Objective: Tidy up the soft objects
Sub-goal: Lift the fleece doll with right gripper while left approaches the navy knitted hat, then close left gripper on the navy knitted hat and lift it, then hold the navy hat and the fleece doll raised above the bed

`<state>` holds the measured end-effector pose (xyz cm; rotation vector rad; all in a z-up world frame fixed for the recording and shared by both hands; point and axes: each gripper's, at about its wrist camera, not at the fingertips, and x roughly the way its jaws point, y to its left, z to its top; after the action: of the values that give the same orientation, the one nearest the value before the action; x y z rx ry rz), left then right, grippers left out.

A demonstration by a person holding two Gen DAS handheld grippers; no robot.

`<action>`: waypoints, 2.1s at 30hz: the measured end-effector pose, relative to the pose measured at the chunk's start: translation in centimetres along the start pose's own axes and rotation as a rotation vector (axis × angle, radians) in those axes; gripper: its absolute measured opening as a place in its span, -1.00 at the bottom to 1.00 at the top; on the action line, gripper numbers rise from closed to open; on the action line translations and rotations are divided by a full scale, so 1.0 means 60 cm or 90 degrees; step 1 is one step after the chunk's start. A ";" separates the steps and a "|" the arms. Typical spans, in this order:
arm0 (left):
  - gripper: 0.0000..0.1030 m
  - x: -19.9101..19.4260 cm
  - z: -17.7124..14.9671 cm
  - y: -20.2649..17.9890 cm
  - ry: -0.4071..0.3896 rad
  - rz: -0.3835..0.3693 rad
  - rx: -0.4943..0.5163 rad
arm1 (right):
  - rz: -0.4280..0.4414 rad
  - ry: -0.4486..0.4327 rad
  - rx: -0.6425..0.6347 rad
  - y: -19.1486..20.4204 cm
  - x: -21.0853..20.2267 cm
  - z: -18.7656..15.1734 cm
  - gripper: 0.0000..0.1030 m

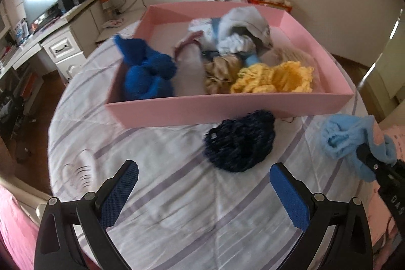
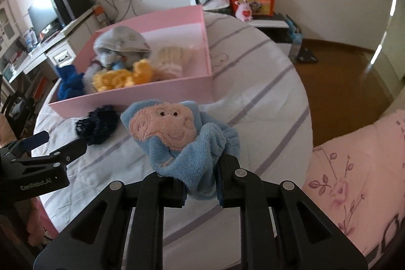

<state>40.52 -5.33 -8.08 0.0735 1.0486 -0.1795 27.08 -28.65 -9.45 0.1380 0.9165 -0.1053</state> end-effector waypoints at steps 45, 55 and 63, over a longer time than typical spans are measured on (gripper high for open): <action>-0.57 -0.040 -0.026 -0.018 -0.069 -0.003 0.045 | 0.014 -0.030 -0.026 0.025 -0.038 -0.006 -0.69; -0.57 -0.123 -0.066 0.017 -0.114 0.014 0.016 | 0.022 -0.074 -0.063 0.071 -0.103 -0.021 -0.69; -0.56 -0.208 -0.106 0.028 -0.168 0.019 0.003 | 0.032 -0.126 -0.086 0.097 -0.170 -0.040 -0.69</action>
<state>29.31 -1.36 -0.45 0.0670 0.7829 -0.1593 19.91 -22.19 -2.33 0.0245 0.7192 -0.0095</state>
